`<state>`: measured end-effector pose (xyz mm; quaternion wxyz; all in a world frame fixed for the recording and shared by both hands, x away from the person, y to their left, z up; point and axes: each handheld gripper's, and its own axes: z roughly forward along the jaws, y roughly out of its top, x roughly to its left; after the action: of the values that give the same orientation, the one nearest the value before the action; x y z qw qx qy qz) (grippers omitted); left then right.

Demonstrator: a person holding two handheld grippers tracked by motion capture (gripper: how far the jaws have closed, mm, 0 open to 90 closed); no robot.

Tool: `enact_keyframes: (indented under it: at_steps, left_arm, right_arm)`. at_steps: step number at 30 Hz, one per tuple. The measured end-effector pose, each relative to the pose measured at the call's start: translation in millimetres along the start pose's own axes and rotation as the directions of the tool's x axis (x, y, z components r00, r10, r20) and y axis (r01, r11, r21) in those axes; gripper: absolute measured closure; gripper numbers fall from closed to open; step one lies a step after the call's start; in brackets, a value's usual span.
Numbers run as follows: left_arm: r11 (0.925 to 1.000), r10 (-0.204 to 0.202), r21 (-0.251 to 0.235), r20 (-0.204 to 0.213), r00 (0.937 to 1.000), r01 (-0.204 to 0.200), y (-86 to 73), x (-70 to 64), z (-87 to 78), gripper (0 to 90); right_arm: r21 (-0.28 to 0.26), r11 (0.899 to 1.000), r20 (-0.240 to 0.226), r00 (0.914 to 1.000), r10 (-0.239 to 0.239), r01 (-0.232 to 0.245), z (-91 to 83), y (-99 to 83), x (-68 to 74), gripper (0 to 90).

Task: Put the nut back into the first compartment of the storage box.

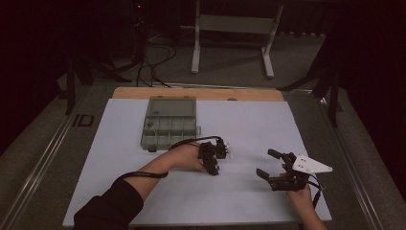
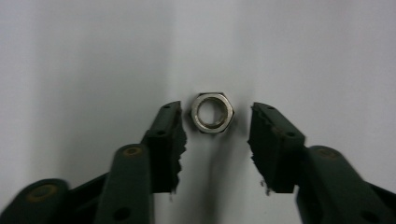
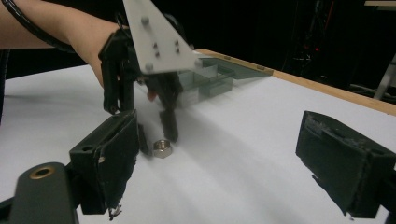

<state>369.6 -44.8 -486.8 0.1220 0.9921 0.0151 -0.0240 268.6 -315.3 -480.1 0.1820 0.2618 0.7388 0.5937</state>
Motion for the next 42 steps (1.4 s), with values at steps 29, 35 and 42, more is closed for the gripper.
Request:
enact_keyframes:
  at_steps: [29, 35, 42]
  left_arm:
    - [0.9684, -0.225, -0.129, -0.084, 0.9707, 0.213, -59.1, 17.7, -92.1, 71.3]
    - [0.9426, -0.319, -0.150, -0.140, 0.9375, 0.298, -90.9, 36.1, -117.4, 71.3]
    - [0.8839, -0.466, -0.158, -0.227, 0.8550, 0.440, -136.6, 66.3, -128.1, 71.3]
  right_arm:
    - [0.007, 1.000, 0.003, 1.0000, 0.003, -0.003, 1.4, 0.0, 0.4, 13.4]
    - [0.009, 1.000, 0.003, 1.0000, 0.002, -0.002, 1.9, -0.1, 0.3, 13.5]
    - [0.012, 1.000, 0.004, 1.0000, 0.000, 0.000, 2.3, -0.2, 0.1, 13.5]
